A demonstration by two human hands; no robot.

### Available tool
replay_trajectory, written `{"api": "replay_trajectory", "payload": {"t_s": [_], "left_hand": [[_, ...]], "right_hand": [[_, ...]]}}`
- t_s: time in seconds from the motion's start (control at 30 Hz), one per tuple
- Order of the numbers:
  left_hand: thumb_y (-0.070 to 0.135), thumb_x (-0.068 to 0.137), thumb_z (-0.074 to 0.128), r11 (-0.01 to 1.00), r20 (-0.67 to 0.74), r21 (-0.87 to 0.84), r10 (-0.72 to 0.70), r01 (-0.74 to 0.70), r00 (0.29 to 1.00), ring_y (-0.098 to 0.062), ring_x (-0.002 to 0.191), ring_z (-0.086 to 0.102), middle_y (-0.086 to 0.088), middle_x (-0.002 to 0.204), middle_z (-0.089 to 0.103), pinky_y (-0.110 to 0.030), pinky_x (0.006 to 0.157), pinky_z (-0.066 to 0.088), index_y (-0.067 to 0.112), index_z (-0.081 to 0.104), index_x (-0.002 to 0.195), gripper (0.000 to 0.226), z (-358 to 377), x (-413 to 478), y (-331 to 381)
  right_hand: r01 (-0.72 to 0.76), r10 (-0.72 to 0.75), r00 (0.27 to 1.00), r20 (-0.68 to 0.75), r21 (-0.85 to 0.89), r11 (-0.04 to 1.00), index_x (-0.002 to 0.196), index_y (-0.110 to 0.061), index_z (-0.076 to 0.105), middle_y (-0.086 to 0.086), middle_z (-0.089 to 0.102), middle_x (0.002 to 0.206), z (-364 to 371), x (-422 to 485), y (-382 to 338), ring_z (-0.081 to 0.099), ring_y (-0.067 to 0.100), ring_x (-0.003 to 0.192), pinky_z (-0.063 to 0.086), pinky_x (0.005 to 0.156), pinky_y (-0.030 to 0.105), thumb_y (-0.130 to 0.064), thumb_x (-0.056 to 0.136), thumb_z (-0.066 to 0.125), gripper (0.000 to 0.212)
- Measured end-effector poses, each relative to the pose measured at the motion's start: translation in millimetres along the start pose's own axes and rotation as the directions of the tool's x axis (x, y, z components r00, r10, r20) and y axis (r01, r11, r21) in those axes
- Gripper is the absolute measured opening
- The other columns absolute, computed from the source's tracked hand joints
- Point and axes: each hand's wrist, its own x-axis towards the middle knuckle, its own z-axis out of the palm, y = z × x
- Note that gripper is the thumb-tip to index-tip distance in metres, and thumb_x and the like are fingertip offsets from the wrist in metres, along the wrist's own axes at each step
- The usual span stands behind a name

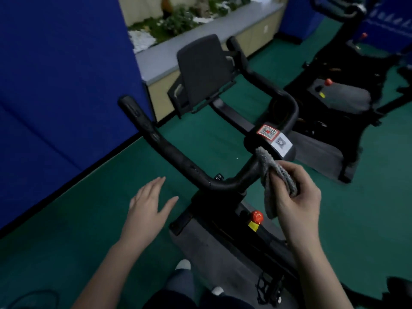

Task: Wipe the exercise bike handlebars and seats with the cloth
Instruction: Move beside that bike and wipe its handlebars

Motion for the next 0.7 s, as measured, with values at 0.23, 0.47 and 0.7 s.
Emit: {"api": "replay_trajectory", "payload": {"t_s": [0.23, 0.47, 0.7], "left_hand": [[0.056, 0.091, 0.039, 0.983, -0.211, -0.171, -0.106, 0.070, 0.972, -0.014, 0.139, 0.025, 0.004, 0.152, 0.029, -0.041, 0.116, 0.020, 0.026, 0.023, 0.148, 0.067, -46.6, 31.3, -7.3], [0.061, 0.086, 0.041, 0.907, -0.203, -0.417, -0.150, 0.053, 0.968, -0.010, 0.135, 0.033, 0.008, 0.149, 0.033, -0.032, 0.110, 0.030, 0.030, 0.026, 0.147, 0.070, -63.1, 73.7, -9.6], [0.033, 0.089, 0.060, 0.649, -0.217, -0.759, -0.177, -0.052, 0.960, 0.000, 0.106, 0.056, 0.016, 0.123, 0.053, -0.021, 0.090, 0.044, 0.033, 0.041, 0.136, 0.050, -70.0, 100.2, -7.9]], "right_hand": [[0.167, -0.172, 0.969, 0.177, 0.042, 0.985, 0.094, -0.028, 0.066, -0.017, 0.066, 0.085, 70.1, 27.9, -36.0, 0.062, 0.006, 0.081, 0.047, 0.069, 0.020, -0.012, 0.084, 0.055, 0.021], [0.338, -0.327, 0.893, 0.308, 0.021, 0.941, 0.096, -0.016, 0.070, -0.005, 0.068, 0.095, 147.4, 48.2, -61.9, 0.063, 0.004, 0.091, 0.048, 0.079, 0.020, 0.000, 0.085, 0.060, 0.022], [0.530, -0.491, 0.792, 0.363, -0.008, 0.848, 0.100, -0.009, 0.071, 0.002, 0.067, 0.097, 220.4, 88.1, -105.3, 0.063, 0.014, 0.093, 0.050, 0.084, 0.028, 0.006, 0.082, 0.059, 0.026]]}}
